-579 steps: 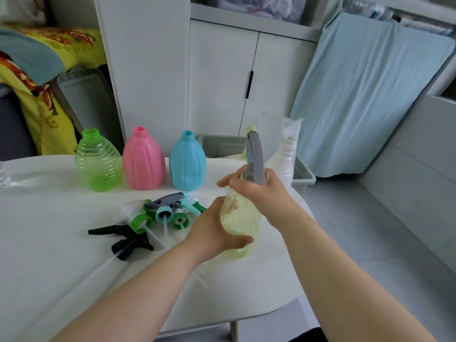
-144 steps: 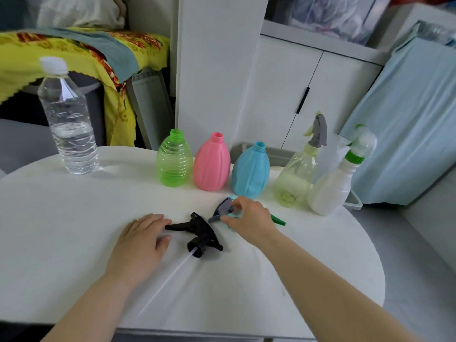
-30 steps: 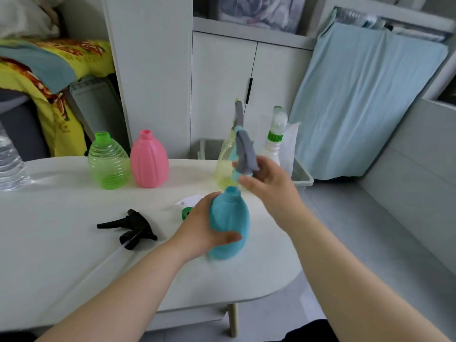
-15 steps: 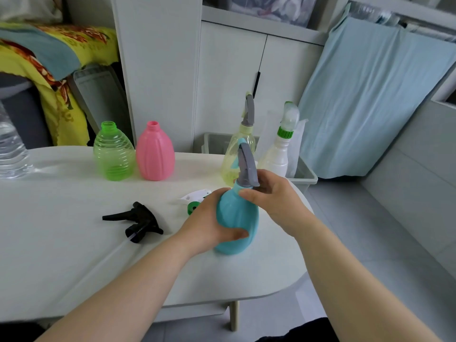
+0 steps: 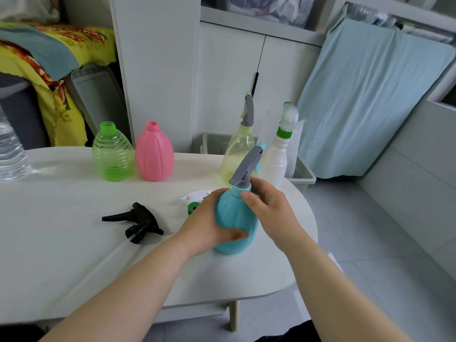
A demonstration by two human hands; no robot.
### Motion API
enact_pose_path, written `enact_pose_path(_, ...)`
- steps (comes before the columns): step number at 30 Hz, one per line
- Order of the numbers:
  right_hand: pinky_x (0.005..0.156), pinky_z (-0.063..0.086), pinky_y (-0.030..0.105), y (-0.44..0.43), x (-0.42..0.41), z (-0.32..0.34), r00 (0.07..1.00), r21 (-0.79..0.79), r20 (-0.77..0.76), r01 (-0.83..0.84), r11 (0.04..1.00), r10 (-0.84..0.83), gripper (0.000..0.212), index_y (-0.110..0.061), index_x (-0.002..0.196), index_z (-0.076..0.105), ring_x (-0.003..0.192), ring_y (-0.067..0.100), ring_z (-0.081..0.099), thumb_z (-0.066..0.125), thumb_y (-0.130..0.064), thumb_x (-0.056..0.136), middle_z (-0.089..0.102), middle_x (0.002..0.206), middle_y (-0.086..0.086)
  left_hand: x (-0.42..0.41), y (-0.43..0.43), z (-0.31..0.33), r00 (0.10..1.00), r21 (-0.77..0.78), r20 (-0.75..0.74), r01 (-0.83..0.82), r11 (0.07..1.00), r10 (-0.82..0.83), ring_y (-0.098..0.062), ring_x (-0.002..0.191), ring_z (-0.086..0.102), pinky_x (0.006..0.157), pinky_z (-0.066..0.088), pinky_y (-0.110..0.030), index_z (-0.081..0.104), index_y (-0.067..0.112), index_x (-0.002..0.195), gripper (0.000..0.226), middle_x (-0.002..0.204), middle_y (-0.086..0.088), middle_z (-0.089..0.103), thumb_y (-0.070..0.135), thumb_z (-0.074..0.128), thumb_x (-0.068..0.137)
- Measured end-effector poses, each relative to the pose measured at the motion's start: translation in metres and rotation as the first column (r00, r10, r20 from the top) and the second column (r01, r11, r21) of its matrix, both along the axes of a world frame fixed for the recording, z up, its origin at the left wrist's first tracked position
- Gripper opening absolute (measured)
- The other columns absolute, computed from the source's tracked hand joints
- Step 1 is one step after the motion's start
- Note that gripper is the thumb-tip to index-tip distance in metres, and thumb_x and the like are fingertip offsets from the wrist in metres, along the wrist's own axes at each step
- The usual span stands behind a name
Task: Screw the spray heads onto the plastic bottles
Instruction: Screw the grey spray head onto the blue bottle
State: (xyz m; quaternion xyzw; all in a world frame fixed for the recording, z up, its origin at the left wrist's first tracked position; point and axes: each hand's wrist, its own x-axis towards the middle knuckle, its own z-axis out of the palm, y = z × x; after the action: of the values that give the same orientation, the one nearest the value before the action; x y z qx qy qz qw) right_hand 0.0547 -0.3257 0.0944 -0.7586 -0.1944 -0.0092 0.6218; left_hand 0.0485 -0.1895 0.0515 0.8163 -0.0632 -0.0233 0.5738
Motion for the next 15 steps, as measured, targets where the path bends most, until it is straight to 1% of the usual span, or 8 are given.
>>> enact_pose_path(2, 0.09, 0.046, 0.023, 0.003, 0.002, -0.004, 0.997, 0.035, 0.011, 0.071, 0.997, -0.071, 0.027, -0.036, 0.088, 0.056, 0.097, 0.015, 0.06, 0.058, -0.01, 0.082, 0.064, 0.098, -0.004, 0.001, 0.001, 0.0, 1.0, 0.002, 0.001, 0.012, 1.0, -0.012, 0.001, 0.101, 0.047, 0.075, 0.04, -0.018, 0.034, 0.051, 0.102, 0.072, 0.107, 0.025, 0.049, 0.035, 0.076, 0.046)
enact_pose_path(3, 0.091, 0.046, 0.029, 0.006, 0.002, -0.006, 0.994, 0.05, 0.009, 0.112, 0.992, -0.113, 0.025, -0.034, 0.085, 0.056, 0.097, 0.018, 0.06, 0.061, -0.01, 0.08, 0.064, 0.094, -0.005, 0.001, 0.002, 0.001, 1.0, 0.009, 0.001, 0.024, 1.0, -0.024, -0.002, 0.103, 0.047, 0.079, 0.04, -0.022, 0.035, 0.054, 0.099, 0.07, 0.108, 0.025, 0.049, 0.034, 0.077, 0.047)
enact_pose_path(5, 0.09, 0.046, 0.033, 0.012, 0.002, -0.009, 0.982, 0.065, 0.001, 0.188, 0.98, -0.189, 0.022, -0.031, 0.081, 0.053, 0.092, 0.018, 0.059, 0.065, -0.013, 0.077, 0.061, 0.086, -0.009, 0.001, 0.004, 0.004, 0.999, 0.027, 0.003, 0.043, 0.999, -0.043, 0.0, 0.102, 0.047, 0.081, 0.041, -0.024, 0.035, 0.059, 0.091, 0.067, 0.104, 0.031, 0.047, 0.036, 0.075, 0.043)
enact_pose_path(7, 0.088, 0.046, 0.03, 0.016, 0.003, -0.013, 0.974, 0.076, -0.008, 0.225, 0.971, -0.225, 0.02, -0.028, 0.083, 0.051, 0.089, 0.015, 0.057, 0.065, -0.015, 0.077, 0.058, 0.085, -0.01, 0.002, 0.005, 0.004, 0.999, 0.032, 0.01, 0.047, 0.998, -0.047, 0.003, 0.102, 0.047, 0.081, 0.041, -0.023, 0.036, 0.06, 0.091, 0.066, 0.103, 0.034, 0.047, 0.038, 0.074, 0.042)
enact_pose_path(8, 0.086, 0.045, 0.028, 0.016, 0.002, -0.015, 0.975, 0.078, -0.018, 0.222, 0.972, -0.221, 0.018, -0.025, 0.088, 0.051, 0.09, 0.014, 0.056, 0.063, -0.015, 0.079, 0.057, 0.087, -0.009, 0.003, 0.005, 0.003, 0.999, 0.029, 0.013, 0.047, 0.998, -0.048, 0.001, 0.104, 0.047, 0.083, 0.041, -0.024, 0.036, 0.058, 0.095, 0.069, 0.106, 0.031, 0.048, 0.037, 0.075, 0.042)
enact_pose_path(10, 0.083, 0.045, 0.023, 0.015, 0.0, -0.019, 0.986, 0.09, -0.044, 0.166, 0.982, -0.163, 0.015, -0.024, 0.096, 0.052, 0.092, 0.012, 0.055, 0.056, -0.016, 0.083, 0.057, 0.09, -0.008, 0.003, 0.004, 0.001, 0.999, 0.02, 0.016, 0.051, 0.999, -0.051, -0.004, 0.108, 0.047, 0.085, 0.042, -0.026, 0.037, 0.054, 0.102, 0.073, 0.11, 0.026, 0.05, 0.036, 0.076, 0.043)
enact_pose_path(13, 0.075, 0.046, 0.01, 0.011, -0.001, -0.019, 0.995, 0.128, -0.068, 0.088, 0.988, -0.08, 0.02, -0.036, 0.09, 0.054, 0.087, 0.003, 0.056, 0.052, -0.016, 0.086, 0.059, 0.088, -0.013, 0.005, 0.003, -0.001, 0.998, 0.011, 0.026, 0.054, 0.999, -0.054, -0.002, 0.107, 0.048, 0.085, 0.042, -0.023, 0.036, 0.055, 0.099, 0.071, 0.11, 0.027, 0.05, 0.036, 0.076, 0.044)
enact_pose_path(15, 0.07, 0.046, 0.006, 0.01, 0.003, -0.018, 0.987, 0.16, -0.099, 0.14, 0.977, -0.125, 0.021, -0.037, 0.086, 0.054, 0.085, 0.003, 0.057, 0.059, -0.017, 0.082, 0.058, 0.086, -0.016, 0.006, 0.003, -0.002, 0.998, 0.012, 0.025, 0.051, 0.999, -0.052, -0.005, 0.109, 0.047, 0.089, 0.042, -0.027, 0.037, 0.049, 0.107, 0.076, 0.114, 0.021, 0.051, 0.033, 0.078, 0.045)
